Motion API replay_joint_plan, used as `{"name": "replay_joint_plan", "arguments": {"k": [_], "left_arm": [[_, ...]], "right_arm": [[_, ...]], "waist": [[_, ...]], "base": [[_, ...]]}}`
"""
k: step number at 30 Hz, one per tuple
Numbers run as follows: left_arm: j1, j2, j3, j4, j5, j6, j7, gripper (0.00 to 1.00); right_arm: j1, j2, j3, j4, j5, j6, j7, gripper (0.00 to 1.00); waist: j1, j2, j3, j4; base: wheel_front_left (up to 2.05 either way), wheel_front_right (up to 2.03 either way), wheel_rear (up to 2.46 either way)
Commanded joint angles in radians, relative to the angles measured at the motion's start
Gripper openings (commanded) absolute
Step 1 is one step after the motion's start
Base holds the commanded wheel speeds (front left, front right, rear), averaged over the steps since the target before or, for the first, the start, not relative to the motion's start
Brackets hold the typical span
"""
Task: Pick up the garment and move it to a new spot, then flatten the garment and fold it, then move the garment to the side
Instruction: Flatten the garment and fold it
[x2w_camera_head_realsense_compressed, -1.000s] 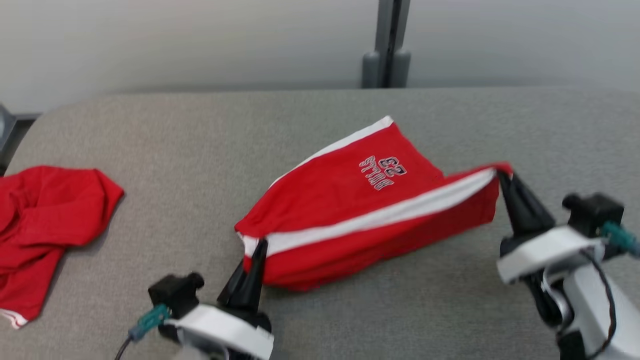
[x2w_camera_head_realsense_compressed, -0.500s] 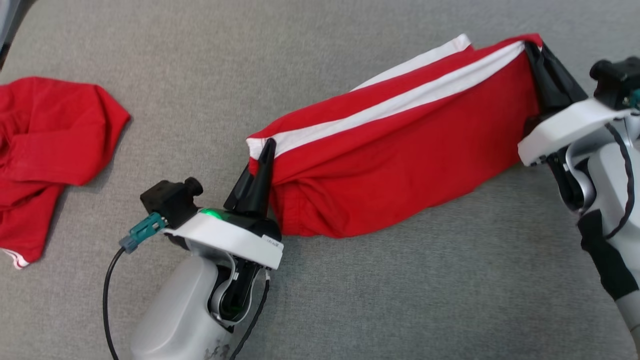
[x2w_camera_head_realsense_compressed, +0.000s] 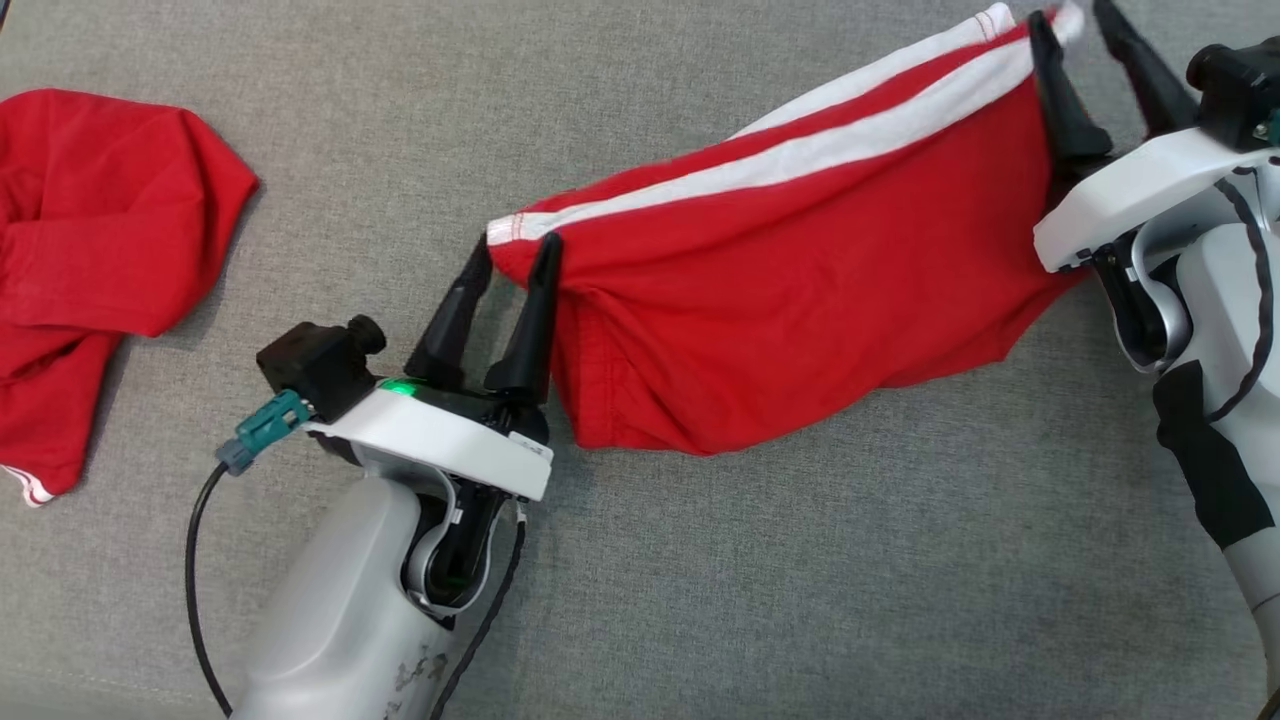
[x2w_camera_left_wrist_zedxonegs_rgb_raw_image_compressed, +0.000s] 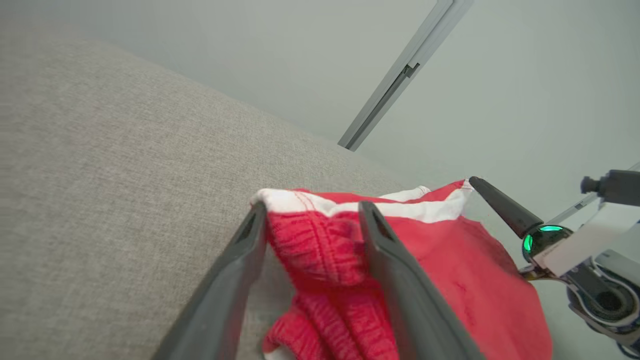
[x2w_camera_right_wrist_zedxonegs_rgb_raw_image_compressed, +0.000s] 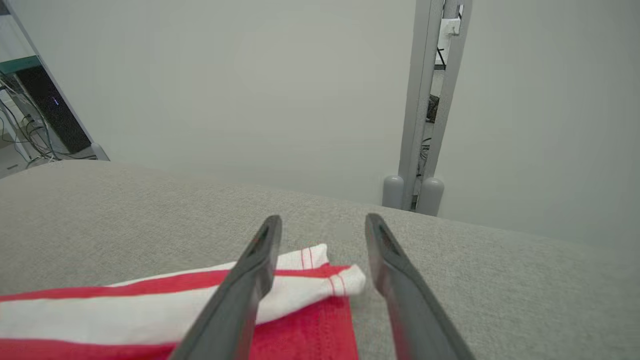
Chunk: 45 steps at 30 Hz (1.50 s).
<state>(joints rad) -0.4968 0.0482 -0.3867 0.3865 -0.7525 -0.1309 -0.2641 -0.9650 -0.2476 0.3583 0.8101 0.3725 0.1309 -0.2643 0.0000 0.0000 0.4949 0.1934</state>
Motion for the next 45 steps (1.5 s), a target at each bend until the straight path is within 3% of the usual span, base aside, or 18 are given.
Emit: {"name": "replay_joint_plan", "arguments": {"k": [1,6,12,17,23,24,25,26,27,38,45], "left_arm": [[0.009,0.004,0.011,0.001,0.008,0.001,0.000,1.00],[0.053,0.005,0.082,-0.004,0.058,0.002,0.000,1.00],[0.127,0.004,0.129,-0.037,0.147,0.041,0.000,1.00],[0.173,0.004,0.126,-0.057,0.174,0.055,0.000,1.00],[0.187,0.005,0.115,-0.064,0.193,0.060,0.000,1.00],[0.187,0.004,0.115,-0.064,0.201,0.062,0.000,1.00],[0.189,0.004,0.115,-0.062,0.204,0.061,0.000,1.00],[0.192,0.004,0.116,-0.062,0.210,0.063,0.000,1.00],[0.195,0.004,0.116,-0.061,0.216,0.066,0.000,1.00],[0.272,0.004,0.143,-0.030,0.269,0.065,0.000,1.00],[0.341,0.005,0.132,-0.013,0.349,0.049,0.000,1.00]], "right_arm": [[0.004,-0.004,-0.009,-0.008,0.005,0.000,0.000,1.00],[0.070,-0.015,-0.043,-0.044,0.025,0.000,0.000,1.00],[0.179,-0.034,-0.015,-0.047,0.056,0.000,0.000,1.00],[0.229,-0.040,0.034,0.010,0.096,0.000,0.000,1.00],[0.213,-0.004,0.125,0.132,0.169,0.000,0.046,1.00],[0.208,0.002,0.139,0.145,0.180,0.001,0.055,0.93],[0.206,0.005,0.151,0.154,0.191,0.001,0.058,0.47],[0.206,0.009,0.164,0.161,0.203,0.001,0.060,0.14],[0.207,0.012,0.175,0.169,0.216,0.001,0.062,0.00],[0.272,0.007,0.170,0.158,0.341,0.000,-0.003,0.00],[0.385,-0.006,0.105,0.076,0.326,0.000,-0.003,0.00]], "waist": [[0.0000,0.0000,-0.005,-0.004],[0.0000,0.0000,-0.035,-0.014],[0.0000,0.0000,-0.071,-0.025],[0.0000,0.0000,-0.088,-0.019],[0.0000,0.0000,-0.092,0.001],[0.0000,0.0000,-0.093,0.003],[0.0000,0.0000,-0.097,0.005],[0.0000,0.0000,-0.101,0.006],[0.0000,0.0000,-0.108,0.007],[0.0000,0.0000,-0.242,-0.036],[0.0000,0.0000,-0.321,-0.074]], "base": [[0.00,0.00,0.00],[0.00,0.00,0.00],[0.00,0.00,0.00],[0.00,0.00,0.00],[0.00,0.00,0.00],[0.00,0.00,0.00],[0.00,0.00,0.00],[0.00,0.00,0.00],[0.00,0.00,0.00],[0.00,0.00,0.00],[0.00,0.00,0.00]]}}
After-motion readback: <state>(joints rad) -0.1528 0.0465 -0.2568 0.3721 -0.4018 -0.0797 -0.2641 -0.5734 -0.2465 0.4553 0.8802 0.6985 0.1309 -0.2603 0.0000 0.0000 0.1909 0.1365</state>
